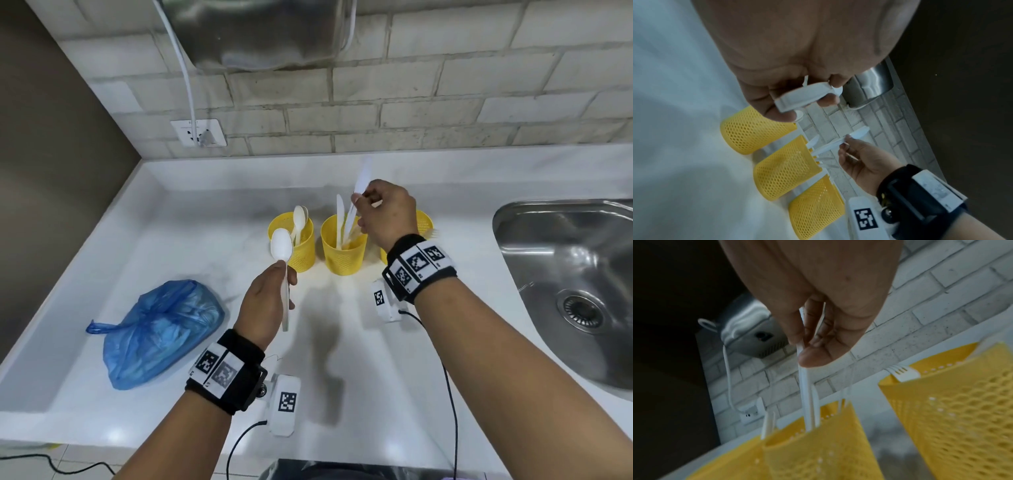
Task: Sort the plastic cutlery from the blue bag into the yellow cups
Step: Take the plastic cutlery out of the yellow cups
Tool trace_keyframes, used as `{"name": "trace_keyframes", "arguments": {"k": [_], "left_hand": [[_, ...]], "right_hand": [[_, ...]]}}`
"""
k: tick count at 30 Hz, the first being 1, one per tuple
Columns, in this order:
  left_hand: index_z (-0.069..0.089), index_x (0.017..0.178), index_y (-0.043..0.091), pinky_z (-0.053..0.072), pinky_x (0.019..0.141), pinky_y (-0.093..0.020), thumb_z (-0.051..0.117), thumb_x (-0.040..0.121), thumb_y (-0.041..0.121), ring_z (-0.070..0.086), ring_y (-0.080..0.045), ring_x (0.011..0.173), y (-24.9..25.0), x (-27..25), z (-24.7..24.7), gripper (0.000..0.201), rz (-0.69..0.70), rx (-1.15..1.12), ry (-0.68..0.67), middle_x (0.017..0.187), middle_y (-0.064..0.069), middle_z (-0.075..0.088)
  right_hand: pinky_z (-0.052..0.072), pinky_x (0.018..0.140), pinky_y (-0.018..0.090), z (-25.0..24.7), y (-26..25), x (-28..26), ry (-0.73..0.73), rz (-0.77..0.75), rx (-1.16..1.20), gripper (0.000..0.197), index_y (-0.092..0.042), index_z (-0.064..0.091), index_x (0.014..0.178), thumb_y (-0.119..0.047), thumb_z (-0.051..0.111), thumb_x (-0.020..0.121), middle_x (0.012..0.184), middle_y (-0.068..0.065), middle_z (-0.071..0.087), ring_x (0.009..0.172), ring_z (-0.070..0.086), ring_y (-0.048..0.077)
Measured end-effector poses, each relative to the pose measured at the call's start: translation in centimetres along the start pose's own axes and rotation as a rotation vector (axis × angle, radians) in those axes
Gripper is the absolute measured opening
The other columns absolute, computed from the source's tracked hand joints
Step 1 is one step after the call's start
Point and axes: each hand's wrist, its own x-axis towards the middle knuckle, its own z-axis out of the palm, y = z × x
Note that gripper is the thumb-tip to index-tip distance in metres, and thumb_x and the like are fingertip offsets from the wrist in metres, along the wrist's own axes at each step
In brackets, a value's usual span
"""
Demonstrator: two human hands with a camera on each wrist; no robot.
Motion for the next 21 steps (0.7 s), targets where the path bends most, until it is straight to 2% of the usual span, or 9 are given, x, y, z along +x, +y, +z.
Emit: {"name": "trace_keyframes", "arguments": {"k": [3, 5, 7, 9, 11, 13, 16, 18, 21], "left_hand": [[0.066, 0.079, 0.022, 0.047, 0.078, -0.035, 0.039, 0.106, 0.032, 0.054, -0.019, 0.076, 0.1, 0.6, -0.5, 0.039, 0.089, 0.126, -0.017, 0.079, 0.016, 0.064], [0.072, 0.086, 0.021, 0.046, 0.077, -0.037, 0.043, 0.107, 0.032, 0.053, -0.015, 0.071, 0.4, 1.2, -1.0, 0.037, 0.113, 0.174, -0.023, 0.072, 0.019, 0.063], [0.075, 0.092, 0.023, 0.047, 0.073, -0.037, 0.047, 0.107, 0.030, 0.049, -0.013, 0.065, 0.8, 2.2, -1.8, 0.033, 0.132, 0.189, -0.030, 0.067, 0.015, 0.058], [0.074, 0.091, 0.021, 0.046, 0.069, -0.035, 0.053, 0.105, 0.029, 0.048, -0.012, 0.059, 1.6, 3.1, -2.4, 0.027, 0.157, 0.215, -0.019, 0.060, 0.009, 0.051], [0.067, 0.082, 0.014, 0.042, 0.064, -0.031, 0.061, 0.101, 0.030, 0.046, -0.011, 0.055, 2.5, 4.2, -3.1, 0.025, 0.183, 0.220, 0.023, 0.057, 0.007, 0.050], [0.067, 0.084, 0.019, 0.045, 0.065, -0.030, 0.067, 0.097, 0.027, 0.051, -0.011, 0.057, 3.5, 5.7, -3.7, 0.016, 0.224, 0.202, 0.058, 0.061, 0.011, 0.058], [0.071, 0.095, 0.027, 0.054, 0.072, -0.033, 0.069, 0.095, 0.024, 0.062, -0.011, 0.066, 4.8, 8.1, -4.4, 0.004, 0.296, 0.229, 0.103, 0.074, 0.009, 0.068], [0.072, 0.098, 0.024, 0.057, 0.076, -0.032, 0.070, 0.094, 0.025, 0.068, -0.010, 0.069, 5.7, 9.7, -4.7, 0.005, 0.329, 0.289, 0.129, 0.079, 0.006, 0.072], [0.073, 0.099, 0.021, 0.056, 0.078, -0.025, 0.071, 0.092, 0.026, 0.072, -0.007, 0.072, 6.5, 11.6, -4.6, 0.008, 0.345, 0.439, 0.132, 0.081, 0.006, 0.074]], "right_hand": [[0.062, 0.070, 0.051, 1.2, 1.7, 0.6, -0.099, 0.018, -0.114, 0.016, -0.017, 0.065, 0.079, -0.028, 0.071, 0.089, 0.075, 0.002, 0.069, 0.071, 0.072, 0.033], [0.061, 0.074, 0.049, 1.8, 1.8, 0.3, -0.145, 0.025, -0.179, 0.012, -0.013, 0.064, 0.089, -0.023, 0.070, 0.092, 0.082, 0.007, 0.073, 0.075, 0.073, 0.033], [0.058, 0.076, 0.037, 2.2, 1.7, -0.2, -0.118, 0.015, -0.178, 0.025, -0.012, 0.058, 0.114, -0.018, 0.069, 0.092, 0.079, 0.005, 0.070, 0.076, 0.070, 0.026], [0.044, 0.071, 0.027, 2.4, 1.3, -1.0, -0.065, -0.054, -0.168, 0.042, -0.010, 0.047, 0.128, -0.014, 0.068, 0.092, 0.078, 0.001, 0.062, 0.075, 0.060, 0.016], [0.036, 0.069, 0.024, 2.9, 0.7, -2.0, -0.066, -0.162, -0.184, 0.039, -0.011, 0.047, 0.124, -0.013, 0.067, 0.091, 0.089, 0.001, 0.055, 0.078, 0.053, 0.015], [0.033, 0.067, 0.024, 3.9, 0.4, -2.7, -0.143, -0.247, -0.226, 0.031, -0.011, 0.052, 0.119, -0.010, 0.066, 0.091, 0.094, 0.000, 0.053, 0.079, 0.051, 0.016], [0.046, 0.076, 0.035, 5.6, 0.8, -3.5, -0.259, -0.303, -0.305, 0.027, -0.010, 0.060, 0.116, -0.007, 0.063, 0.089, 0.096, 0.007, 0.061, 0.086, 0.060, 0.027], [0.051, 0.080, 0.037, 6.6, 0.9, -3.8, -0.327, -0.270, -0.352, 0.029, -0.011, 0.063, 0.120, -0.007, 0.060, 0.091, 0.100, 0.013, 0.069, 0.093, 0.065, 0.033], [0.054, 0.083, 0.037, 7.6, 0.7, -3.9, -0.405, -0.226, -0.448, 0.030, -0.014, 0.067, 0.124, -0.012, 0.057, 0.096, 0.105, 0.014, 0.073, 0.097, 0.067, 0.034]]}}
